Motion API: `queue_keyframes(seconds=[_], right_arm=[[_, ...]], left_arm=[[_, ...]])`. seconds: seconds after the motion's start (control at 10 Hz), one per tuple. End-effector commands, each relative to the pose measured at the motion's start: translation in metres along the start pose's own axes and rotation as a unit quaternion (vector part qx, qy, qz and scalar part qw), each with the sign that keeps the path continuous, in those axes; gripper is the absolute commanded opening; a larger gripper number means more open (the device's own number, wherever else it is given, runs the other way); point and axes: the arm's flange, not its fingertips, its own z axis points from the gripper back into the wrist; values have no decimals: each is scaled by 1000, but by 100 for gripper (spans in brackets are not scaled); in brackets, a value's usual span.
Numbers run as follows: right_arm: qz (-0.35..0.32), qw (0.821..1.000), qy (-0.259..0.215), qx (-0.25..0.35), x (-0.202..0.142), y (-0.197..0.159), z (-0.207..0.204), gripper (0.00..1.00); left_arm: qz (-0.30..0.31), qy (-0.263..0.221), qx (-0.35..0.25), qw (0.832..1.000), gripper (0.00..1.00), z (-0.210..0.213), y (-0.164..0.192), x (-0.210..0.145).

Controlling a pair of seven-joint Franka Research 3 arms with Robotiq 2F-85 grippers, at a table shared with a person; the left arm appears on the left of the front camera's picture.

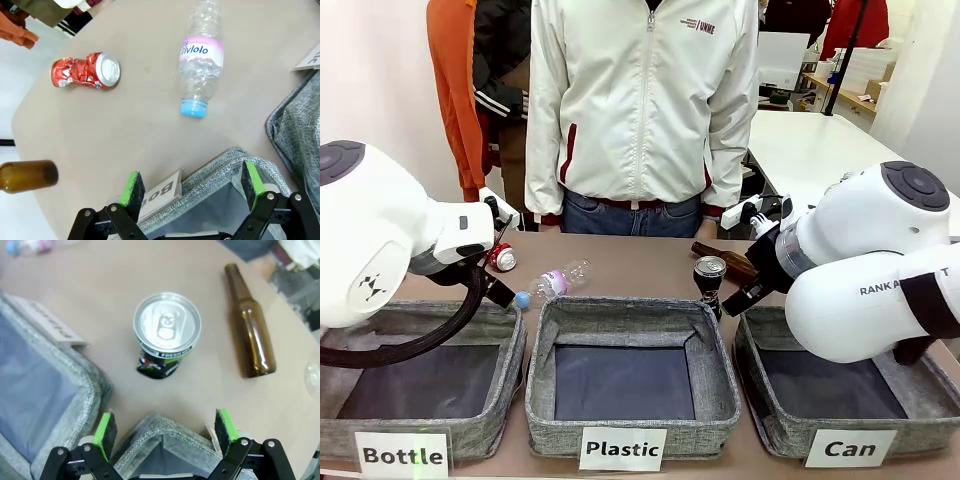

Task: Sort the can waste into the basket.
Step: Pick up the can waste from the table and place it in the right Fabric basket.

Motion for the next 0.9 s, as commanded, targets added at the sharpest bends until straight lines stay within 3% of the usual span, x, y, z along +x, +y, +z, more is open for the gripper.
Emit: queue_keyframes(seconds=[0.0, 0.6, 0.7, 0.8], right_arm=[[-1, 1000, 0, 0, 0, 0, 0, 100], [0, 1000, 0, 0, 0, 0, 0, 100], [-8, 1000, 11, 23, 5, 1, 16, 100], [-31, 998, 29, 44, 9, 1, 41, 100]], left_arm=[[0, 0, 0, 1000, 100, 0, 0, 0], [0, 0, 0, 1000, 100, 0, 0, 0], [5, 0, -19, 1000, 100, 22, -11, 3], [22, 11, -24, 999, 100, 56, -52, 20]])
